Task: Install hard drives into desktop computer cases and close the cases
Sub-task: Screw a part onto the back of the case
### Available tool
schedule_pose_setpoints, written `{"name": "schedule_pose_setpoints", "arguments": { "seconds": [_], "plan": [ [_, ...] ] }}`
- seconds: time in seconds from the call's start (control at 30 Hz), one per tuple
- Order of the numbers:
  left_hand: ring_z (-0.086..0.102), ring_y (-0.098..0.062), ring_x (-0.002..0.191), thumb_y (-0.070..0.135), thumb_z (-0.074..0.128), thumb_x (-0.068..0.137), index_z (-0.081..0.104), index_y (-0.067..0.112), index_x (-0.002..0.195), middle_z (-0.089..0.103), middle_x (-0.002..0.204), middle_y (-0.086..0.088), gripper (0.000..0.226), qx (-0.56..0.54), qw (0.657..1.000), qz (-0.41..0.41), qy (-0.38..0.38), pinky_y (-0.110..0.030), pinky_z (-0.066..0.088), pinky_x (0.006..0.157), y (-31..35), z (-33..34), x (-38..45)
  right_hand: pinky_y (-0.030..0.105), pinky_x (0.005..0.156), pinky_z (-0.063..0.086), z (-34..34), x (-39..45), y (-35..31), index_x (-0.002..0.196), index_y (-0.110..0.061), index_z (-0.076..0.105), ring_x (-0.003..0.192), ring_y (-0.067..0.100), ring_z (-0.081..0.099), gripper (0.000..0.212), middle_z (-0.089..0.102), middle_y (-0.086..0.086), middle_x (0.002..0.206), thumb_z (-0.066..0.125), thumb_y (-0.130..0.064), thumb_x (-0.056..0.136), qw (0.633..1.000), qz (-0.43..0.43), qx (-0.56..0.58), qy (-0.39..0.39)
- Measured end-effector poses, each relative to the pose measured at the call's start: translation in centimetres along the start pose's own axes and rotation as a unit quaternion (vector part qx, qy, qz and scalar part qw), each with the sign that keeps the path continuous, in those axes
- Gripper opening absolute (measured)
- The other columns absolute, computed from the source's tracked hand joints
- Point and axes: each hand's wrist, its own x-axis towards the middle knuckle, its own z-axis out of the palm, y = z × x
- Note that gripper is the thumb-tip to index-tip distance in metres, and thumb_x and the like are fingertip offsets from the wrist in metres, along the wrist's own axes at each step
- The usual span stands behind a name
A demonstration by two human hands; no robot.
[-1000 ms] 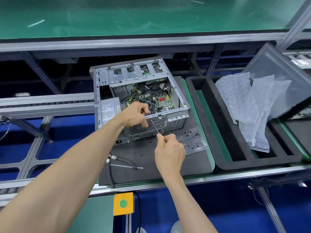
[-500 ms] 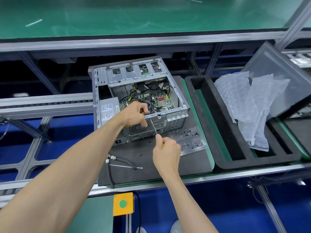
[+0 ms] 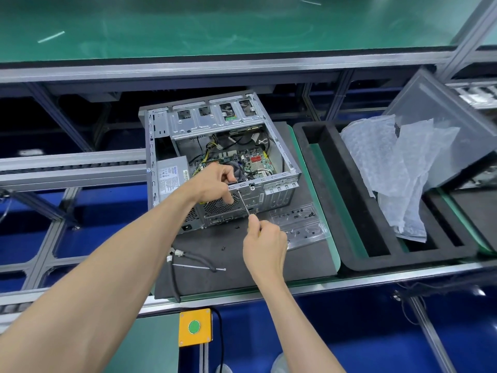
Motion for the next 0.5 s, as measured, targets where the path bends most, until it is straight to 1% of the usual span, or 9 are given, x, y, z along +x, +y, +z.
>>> {"name": "schedule_pose_setpoints", "arguments": {
  "seconds": [0.07,0.1,0.13,0.17,0.23,0.3,0.33,0.4,0.5],
  "plan": [
    [0.033,-0.021,0.064,-0.004,0.084,0.068,0.049,0.014,0.083,0.039,0.076,-0.005,0.042,-0.002,1.000,-0.002,0.000,-0.030,0.030,0.062,-0.05,-0.02,0.02,0.038,0.070,0.039,0.13,0.32,-0.15,0.079,-0.004,0.070,0.078,0.029,0.060,0.059,0.071,0.009,0.079,0.029,-0.033,0.109,0.999,0.022,0.008,-0.032],
    [0.033,-0.021,0.064,-0.004,0.084,0.068,0.049,0.014,0.083,0.038,0.076,-0.006,0.042,-0.003,1.000,-0.004,-0.001,-0.031,0.030,0.062,-0.10,-0.02,0.01,0.037,0.069,0.038,0.09,0.41,-0.14,0.077,-0.005,0.069,0.078,0.028,0.060,0.059,0.071,0.008,0.077,0.028,-0.033,0.109,0.999,0.025,0.012,-0.033],
    [0.033,-0.021,0.064,-0.004,0.084,0.068,0.049,0.014,0.083,0.038,0.075,-0.006,0.042,-0.004,1.000,-0.004,-0.001,-0.031,0.030,0.062,-0.13,-0.07,0.01,0.037,0.068,0.033,0.00,0.41,-0.10,0.075,-0.008,0.065,0.076,0.026,0.057,0.053,0.068,0.005,0.072,0.033,-0.035,0.108,0.999,0.022,0.019,-0.026],
    [0.033,-0.021,0.064,-0.004,0.084,0.067,0.049,0.014,0.082,0.038,0.075,-0.005,0.042,-0.003,1.000,-0.003,-0.001,-0.030,0.030,0.061,-0.11,-0.11,0.00,0.036,0.066,0.029,-0.13,0.37,0.00,0.077,-0.011,0.061,0.074,0.023,0.053,0.043,0.064,0.002,0.070,0.042,-0.037,0.105,0.999,0.018,0.033,-0.014],
    [0.033,-0.021,0.064,-0.003,0.084,0.067,0.049,0.014,0.083,0.038,0.075,-0.005,0.042,0.000,1.000,-0.001,-0.001,-0.031,0.030,0.062,-0.14,-0.08,0.04,0.032,0.065,0.027,-0.49,0.21,0.03,0.089,-0.015,0.056,0.075,0.017,0.051,0.022,0.063,0.000,0.076,0.063,-0.035,0.095,0.999,0.009,0.052,0.003],
    [0.033,-0.021,0.064,-0.003,0.084,0.067,0.049,0.013,0.083,0.039,0.076,-0.006,0.042,-0.001,1.000,-0.002,-0.001,-0.031,0.030,0.063,-0.13,-0.04,0.07,0.032,0.064,0.029,-0.57,0.01,0.15,0.090,-0.015,0.056,0.075,0.019,0.053,0.020,0.064,0.001,0.077,0.069,-0.030,0.092,0.999,-0.011,0.049,0.018],
    [0.034,-0.021,0.064,-0.003,0.084,0.067,0.049,0.013,0.083,0.039,0.076,-0.005,0.042,-0.002,1.000,-0.003,-0.001,-0.031,0.031,0.063,-0.14,-0.04,0.04,0.035,0.063,0.029,-0.51,-0.11,0.17,0.087,-0.014,0.056,0.072,0.021,0.052,0.021,0.063,0.001,0.073,0.066,-0.030,0.094,0.999,-0.023,0.043,0.025],
    [0.034,-0.021,0.065,-0.003,0.084,0.067,0.049,0.014,0.082,0.040,0.076,-0.005,0.042,0.001,1.000,-0.001,0.000,-0.032,0.031,0.064,-0.14,-0.08,0.06,0.038,0.061,0.023,-0.33,-0.17,0.13,0.079,-0.014,0.053,0.067,0.025,0.046,0.030,0.057,0.001,0.067,0.054,-0.035,0.101,0.999,-0.036,0.016,0.025],
    [0.033,-0.021,0.065,-0.002,0.084,0.067,0.048,0.015,0.081,0.040,0.076,-0.006,0.042,0.003,1.000,0.002,-0.001,-0.032,0.029,0.064,-0.12,-0.03,0.02,0.037,0.064,0.020,0.01,-0.03,0.09,0.078,-0.010,0.058,0.070,0.027,0.043,0.049,0.064,0.010,0.075,0.030,-0.037,0.108,0.997,-0.038,-0.065,-0.010]
  ]
}}
